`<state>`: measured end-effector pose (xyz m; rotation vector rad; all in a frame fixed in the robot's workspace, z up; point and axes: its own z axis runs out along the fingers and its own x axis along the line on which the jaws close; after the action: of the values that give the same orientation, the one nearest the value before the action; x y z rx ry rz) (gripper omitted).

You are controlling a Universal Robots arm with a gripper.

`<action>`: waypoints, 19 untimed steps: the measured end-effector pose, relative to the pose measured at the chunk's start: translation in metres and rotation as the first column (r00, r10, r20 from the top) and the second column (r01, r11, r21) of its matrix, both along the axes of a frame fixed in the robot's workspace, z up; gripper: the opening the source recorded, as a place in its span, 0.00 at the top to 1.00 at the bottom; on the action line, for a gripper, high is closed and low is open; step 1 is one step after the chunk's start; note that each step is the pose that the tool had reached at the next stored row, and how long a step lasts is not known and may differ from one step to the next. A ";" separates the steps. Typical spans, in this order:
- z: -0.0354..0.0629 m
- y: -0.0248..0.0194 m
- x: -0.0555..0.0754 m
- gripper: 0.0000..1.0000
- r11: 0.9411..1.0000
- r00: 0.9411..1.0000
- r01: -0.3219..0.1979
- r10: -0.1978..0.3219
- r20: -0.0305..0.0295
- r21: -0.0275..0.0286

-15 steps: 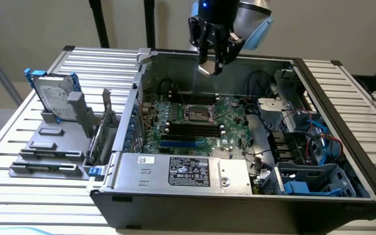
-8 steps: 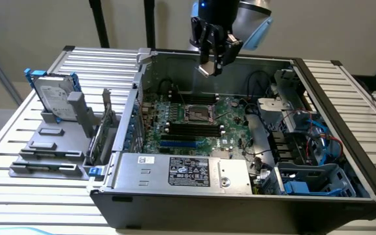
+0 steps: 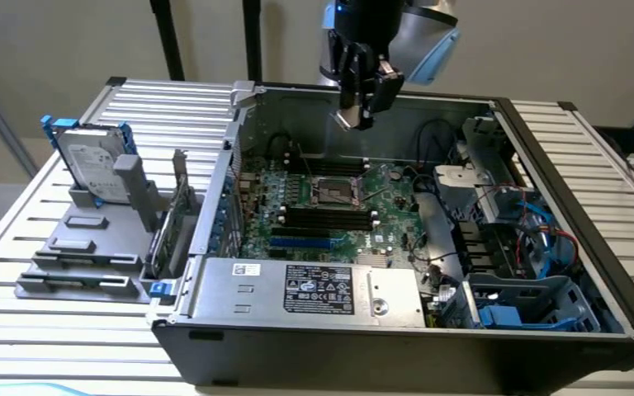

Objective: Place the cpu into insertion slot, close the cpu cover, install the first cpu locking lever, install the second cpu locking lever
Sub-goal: 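Place the cpu into insertion slot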

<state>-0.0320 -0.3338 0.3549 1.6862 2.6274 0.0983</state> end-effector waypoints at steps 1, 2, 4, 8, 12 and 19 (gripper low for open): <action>-0.0004 0.0000 0.000 0.46 1.000 1.000 0.018 -0.018 0.000 0.000; -0.0008 0.0000 0.000 0.46 0.999 0.999 0.035 -0.035 0.000 0.000; -0.0015 0.0000 0.000 0.46 0.998 0.998 0.070 -0.070 0.000 0.000; -0.0035 0.0000 0.000 0.46 0.990 0.990 0.140 -0.140 -0.001 0.000; -0.0055 0.0000 0.000 0.46 0.978 0.978 0.208 -0.208 -0.001 0.000; -0.0092 0.0000 0.000 0.46 0.946 0.946 0.325 -0.325 -0.003 -0.001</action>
<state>-0.0320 -0.3338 0.3456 2.0913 2.3079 0.0894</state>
